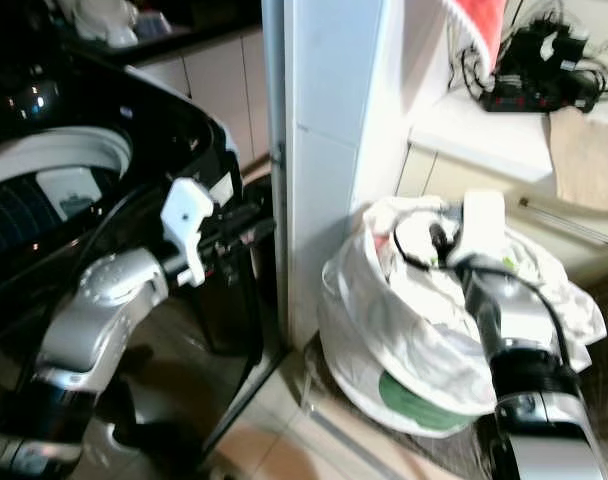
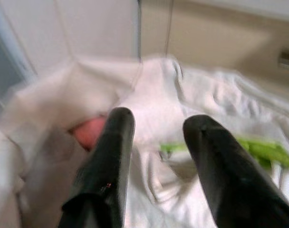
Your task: Clothes washing
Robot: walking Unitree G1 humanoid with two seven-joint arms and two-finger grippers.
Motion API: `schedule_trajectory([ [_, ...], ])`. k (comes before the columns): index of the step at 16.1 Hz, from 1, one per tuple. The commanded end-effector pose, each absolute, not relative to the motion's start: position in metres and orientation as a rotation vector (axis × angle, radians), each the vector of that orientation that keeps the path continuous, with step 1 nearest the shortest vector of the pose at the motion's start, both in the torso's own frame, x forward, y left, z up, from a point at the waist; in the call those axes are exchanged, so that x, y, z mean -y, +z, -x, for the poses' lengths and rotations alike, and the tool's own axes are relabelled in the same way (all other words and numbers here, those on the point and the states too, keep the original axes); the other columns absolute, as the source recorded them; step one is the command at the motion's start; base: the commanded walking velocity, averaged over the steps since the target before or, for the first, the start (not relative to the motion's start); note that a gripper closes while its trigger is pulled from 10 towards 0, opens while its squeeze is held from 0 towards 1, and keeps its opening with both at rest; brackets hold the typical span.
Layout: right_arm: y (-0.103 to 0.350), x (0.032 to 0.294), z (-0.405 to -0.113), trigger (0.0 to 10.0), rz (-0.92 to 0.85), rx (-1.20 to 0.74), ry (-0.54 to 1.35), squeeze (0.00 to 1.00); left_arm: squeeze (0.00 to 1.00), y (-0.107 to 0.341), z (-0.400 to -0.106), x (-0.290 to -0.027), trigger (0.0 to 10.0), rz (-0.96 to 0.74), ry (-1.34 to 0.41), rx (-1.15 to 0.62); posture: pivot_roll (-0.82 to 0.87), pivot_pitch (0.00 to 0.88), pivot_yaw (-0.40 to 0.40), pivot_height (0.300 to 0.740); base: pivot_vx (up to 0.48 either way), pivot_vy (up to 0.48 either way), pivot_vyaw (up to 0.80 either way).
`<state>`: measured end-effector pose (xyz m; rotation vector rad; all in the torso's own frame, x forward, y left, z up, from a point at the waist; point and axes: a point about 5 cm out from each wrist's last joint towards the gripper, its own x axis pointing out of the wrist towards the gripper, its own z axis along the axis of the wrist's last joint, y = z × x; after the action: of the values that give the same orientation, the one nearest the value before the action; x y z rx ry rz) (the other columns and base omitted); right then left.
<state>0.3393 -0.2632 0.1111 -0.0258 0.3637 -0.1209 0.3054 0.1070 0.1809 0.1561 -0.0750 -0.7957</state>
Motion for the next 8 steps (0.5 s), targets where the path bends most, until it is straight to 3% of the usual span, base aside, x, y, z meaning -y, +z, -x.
schedule_trajectory([
  [1,0.111,0.271,-0.342,10.0,0.038,-0.356,-0.156,1.00,0.00,0.190,-0.303,-0.111,10.0,-0.168,-0.760,0.103,0.02,0.000,0.040,0.740,0.000,0.000,0.00],
  [8,0.076,0.281,-0.334,10.0,-0.008,-0.438,-0.222,1.00,0.00,0.220,-0.272,-0.140,10.0,-0.209,-0.775,0.128,0.19,0.041,0.072,0.740,0.000,0.000,0.00],
])
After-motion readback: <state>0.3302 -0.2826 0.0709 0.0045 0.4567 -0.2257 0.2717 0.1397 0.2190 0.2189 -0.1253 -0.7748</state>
